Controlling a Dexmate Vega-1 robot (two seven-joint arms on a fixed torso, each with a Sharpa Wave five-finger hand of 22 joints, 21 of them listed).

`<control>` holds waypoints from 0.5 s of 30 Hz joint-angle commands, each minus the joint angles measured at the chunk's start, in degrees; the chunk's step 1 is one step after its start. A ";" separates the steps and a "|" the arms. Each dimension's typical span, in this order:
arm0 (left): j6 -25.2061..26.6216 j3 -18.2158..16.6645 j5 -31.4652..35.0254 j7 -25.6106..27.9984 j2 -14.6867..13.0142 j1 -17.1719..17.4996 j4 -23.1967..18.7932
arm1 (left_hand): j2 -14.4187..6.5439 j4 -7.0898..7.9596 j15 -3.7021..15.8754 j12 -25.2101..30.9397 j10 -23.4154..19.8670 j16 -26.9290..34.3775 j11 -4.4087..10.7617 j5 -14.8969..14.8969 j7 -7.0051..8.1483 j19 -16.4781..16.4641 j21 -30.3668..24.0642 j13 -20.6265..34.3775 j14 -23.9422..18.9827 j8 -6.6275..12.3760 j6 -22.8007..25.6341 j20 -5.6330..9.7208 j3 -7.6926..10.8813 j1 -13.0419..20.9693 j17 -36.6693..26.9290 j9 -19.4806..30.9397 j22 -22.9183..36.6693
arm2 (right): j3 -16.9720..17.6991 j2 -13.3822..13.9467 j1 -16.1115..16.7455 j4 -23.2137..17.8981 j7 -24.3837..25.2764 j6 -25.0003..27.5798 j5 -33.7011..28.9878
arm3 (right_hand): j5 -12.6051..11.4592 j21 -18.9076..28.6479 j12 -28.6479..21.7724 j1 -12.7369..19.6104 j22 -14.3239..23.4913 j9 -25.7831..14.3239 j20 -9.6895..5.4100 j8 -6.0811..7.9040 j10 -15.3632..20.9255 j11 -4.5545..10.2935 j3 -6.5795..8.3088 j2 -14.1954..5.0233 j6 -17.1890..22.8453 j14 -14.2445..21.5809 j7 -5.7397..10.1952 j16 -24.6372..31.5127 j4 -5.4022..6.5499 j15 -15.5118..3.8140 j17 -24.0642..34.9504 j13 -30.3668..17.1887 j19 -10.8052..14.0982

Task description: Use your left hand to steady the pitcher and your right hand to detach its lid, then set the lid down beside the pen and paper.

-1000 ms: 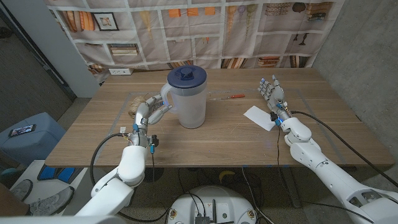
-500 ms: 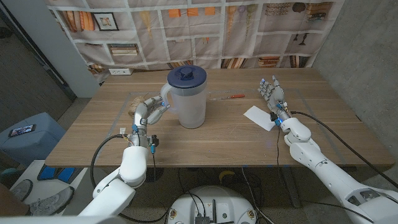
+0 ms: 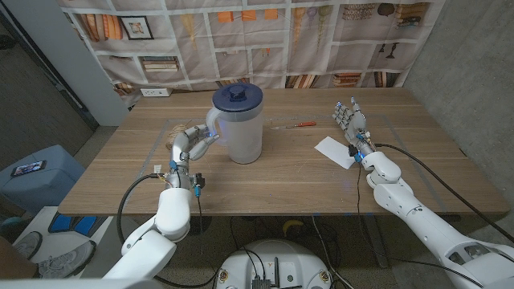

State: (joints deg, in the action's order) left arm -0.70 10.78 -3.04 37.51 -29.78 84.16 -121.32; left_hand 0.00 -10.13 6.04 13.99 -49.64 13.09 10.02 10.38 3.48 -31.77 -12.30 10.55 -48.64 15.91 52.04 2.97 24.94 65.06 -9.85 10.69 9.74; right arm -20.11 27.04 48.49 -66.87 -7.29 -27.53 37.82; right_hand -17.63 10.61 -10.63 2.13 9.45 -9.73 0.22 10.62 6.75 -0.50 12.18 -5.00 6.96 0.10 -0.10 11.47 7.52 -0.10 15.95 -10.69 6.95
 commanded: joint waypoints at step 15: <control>-1.27 -0.41 -0.19 -0.62 -0.37 -1.44 0.87 | -2.38 0.22 7.27 -0.15 -1.66 -1.21 -0.04 0.32 -0.95 0.29 0.66 0.05 -1.96 -0.10 2.86 8.85 1.27 1.19 0.11 0.22 0.14 | -0.16 0.32 0.36 -0.69 0.27 0.60 -0.22 | -0.66 0.27 -0.33 -0.35 0.20 -0.15 0.13 0.05 -0.19 0.13 0.26 -0.58 0.40 0.08 -0.11 0.37 0.44 0.46 -0.08 -0.04 0.40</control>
State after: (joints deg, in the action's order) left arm -1.77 10.71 -3.29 37.54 -29.71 83.38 -120.53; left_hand -1.84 -9.96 6.47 13.99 -50.86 12.18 10.02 10.28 4.07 -31.76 -11.84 10.39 -49.87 15.84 52.64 2.97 25.57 66.20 -9.49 10.89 9.74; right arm -20.14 27.33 48.91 -67.64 -6.74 -27.08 37.57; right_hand -18.02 10.60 -10.63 2.12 9.45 -9.73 0.22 10.62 6.75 -0.50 12.43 -5.00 6.95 0.10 -0.09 11.47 7.76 -0.10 15.78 -10.69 6.94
